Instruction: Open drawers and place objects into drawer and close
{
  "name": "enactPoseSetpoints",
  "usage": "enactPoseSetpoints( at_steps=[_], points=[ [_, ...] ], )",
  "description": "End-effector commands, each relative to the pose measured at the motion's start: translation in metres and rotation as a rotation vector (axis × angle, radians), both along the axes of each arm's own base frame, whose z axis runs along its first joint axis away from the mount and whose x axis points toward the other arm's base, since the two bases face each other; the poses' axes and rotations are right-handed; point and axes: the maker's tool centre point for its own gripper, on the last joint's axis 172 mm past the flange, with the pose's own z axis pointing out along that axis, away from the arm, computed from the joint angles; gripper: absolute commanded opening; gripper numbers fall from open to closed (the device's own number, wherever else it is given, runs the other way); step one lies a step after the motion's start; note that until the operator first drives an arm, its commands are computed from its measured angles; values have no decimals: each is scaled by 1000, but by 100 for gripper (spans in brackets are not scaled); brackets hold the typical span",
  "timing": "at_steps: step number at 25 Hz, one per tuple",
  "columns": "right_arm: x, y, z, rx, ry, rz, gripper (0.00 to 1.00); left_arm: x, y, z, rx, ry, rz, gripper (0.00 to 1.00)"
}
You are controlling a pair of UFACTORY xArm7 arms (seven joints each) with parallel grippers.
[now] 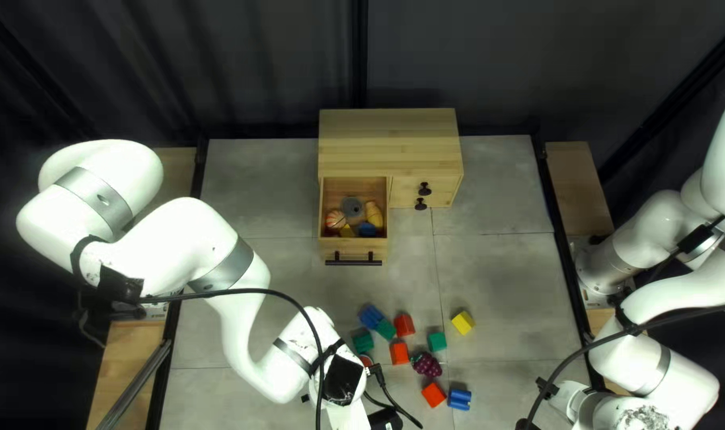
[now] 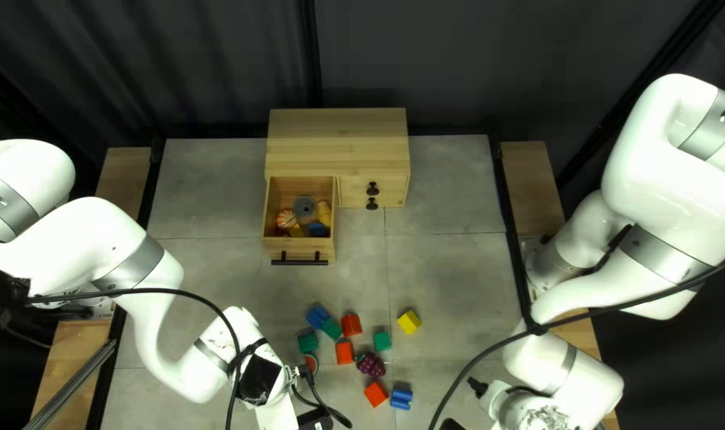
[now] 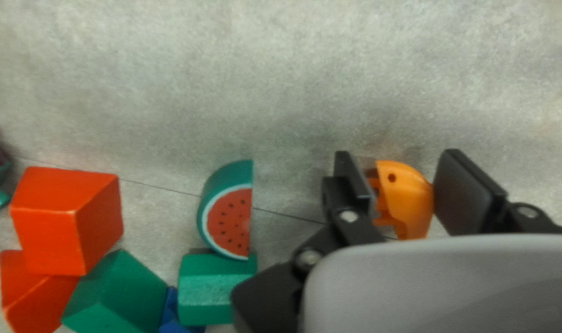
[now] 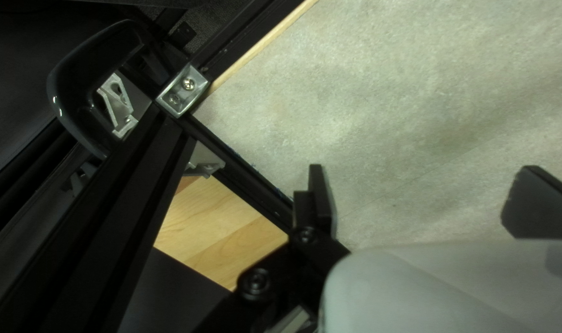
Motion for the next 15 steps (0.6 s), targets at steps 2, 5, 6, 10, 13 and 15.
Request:
enactPoseSetpoints(
  at_steps=[2,5,6,10,13,15],
  points=[
    [0,0,0,0,0,0,100,-2,12,40,43,-27,37,0],
    [0,0,0,0,0,0,100,-4,35,74,84,-52,70,0],
    [0,0,0,0,0,0,100,-4,50,92,107,-63,87,0],
    [0,0,0,0,0,0,100,3,95,143,176,-95,130,0],
    [0,0,0,0,0,0,100,18,146,182,241,-128,170,0],
    [0,0,0,0,0,0,100,30,176,192,275,-147,192,0]
  ],
)
